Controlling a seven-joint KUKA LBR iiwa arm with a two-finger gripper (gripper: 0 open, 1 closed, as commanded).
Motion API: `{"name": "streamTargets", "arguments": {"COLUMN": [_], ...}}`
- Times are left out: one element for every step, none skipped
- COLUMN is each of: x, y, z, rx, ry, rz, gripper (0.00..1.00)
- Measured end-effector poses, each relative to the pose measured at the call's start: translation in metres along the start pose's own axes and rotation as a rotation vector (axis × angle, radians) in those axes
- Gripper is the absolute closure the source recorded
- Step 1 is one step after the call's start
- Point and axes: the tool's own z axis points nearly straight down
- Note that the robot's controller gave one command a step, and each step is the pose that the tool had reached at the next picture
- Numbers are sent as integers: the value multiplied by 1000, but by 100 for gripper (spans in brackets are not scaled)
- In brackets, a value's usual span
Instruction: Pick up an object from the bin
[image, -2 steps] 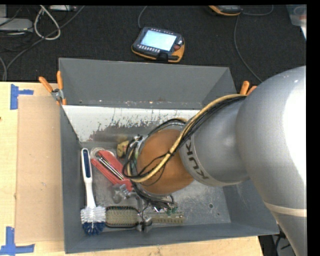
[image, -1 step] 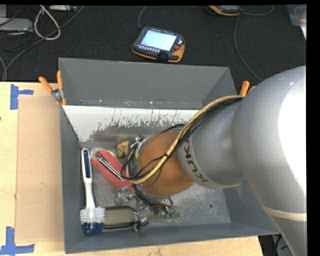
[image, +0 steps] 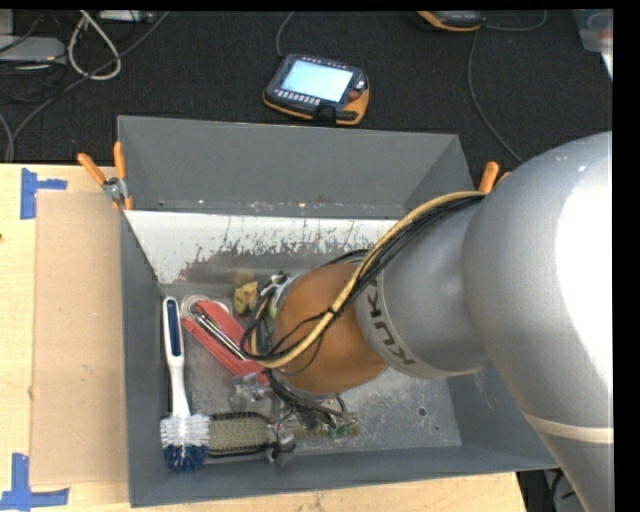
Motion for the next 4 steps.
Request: {"name": "streamTargets", "arguments": {"x": [1,2,2,2], "y": [0,1,1,1], "z": [-5,-22,-52,-62], "rx": [-1,-2,-2,-2], "ry": [2,9,10,9], "rz": [1,1,3,4], "gripper": [100,100,100,100]}}
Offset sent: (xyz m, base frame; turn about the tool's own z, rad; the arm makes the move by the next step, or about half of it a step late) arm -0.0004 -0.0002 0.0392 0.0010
